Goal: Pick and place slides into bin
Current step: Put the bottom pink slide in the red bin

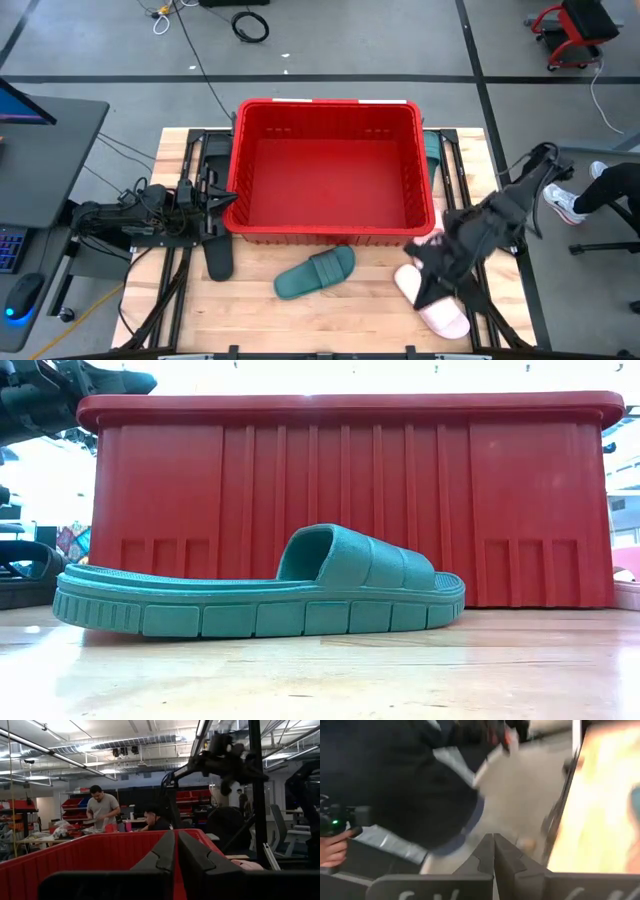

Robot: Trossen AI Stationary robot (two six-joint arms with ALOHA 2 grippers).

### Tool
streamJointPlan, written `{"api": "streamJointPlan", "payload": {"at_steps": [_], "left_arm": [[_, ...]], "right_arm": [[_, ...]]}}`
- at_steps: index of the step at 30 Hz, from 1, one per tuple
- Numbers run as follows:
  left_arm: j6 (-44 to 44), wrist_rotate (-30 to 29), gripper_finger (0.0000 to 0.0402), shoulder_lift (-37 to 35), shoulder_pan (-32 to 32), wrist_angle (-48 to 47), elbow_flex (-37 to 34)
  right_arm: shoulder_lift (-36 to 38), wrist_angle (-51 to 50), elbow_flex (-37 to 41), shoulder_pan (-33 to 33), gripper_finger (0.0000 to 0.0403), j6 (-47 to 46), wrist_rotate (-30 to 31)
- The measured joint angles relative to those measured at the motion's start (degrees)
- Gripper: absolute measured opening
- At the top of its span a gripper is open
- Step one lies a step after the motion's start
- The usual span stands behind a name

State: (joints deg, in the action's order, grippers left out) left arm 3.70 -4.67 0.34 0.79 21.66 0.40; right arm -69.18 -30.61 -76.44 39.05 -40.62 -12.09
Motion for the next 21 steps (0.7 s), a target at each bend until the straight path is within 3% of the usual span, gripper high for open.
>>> {"api": "streamJointPlan", "payload": {"at_steps": [6, 13, 21], "left_arm": [[-0.04, 0.00, 0.0032, 0.00, 0.00, 0.69, 0.01], [-2.14, 0.00, 0.0034, 0.00, -0.01, 2.34, 0.02], [-4.75, 0.00, 0.0023, 0.00, -0.01, 2.33, 0.01]], "right_arm": [[-5.24, -5.58, -1.14, 7.89, 0.0004, -16.11, 0.05], [-9.24, -14.82, 1.01, 14.25, 0.0024, -27.43, 0.13], [-12.86, -19.69, 3.87, 15.14, 0.0113, -19.07, -0.21]]}}
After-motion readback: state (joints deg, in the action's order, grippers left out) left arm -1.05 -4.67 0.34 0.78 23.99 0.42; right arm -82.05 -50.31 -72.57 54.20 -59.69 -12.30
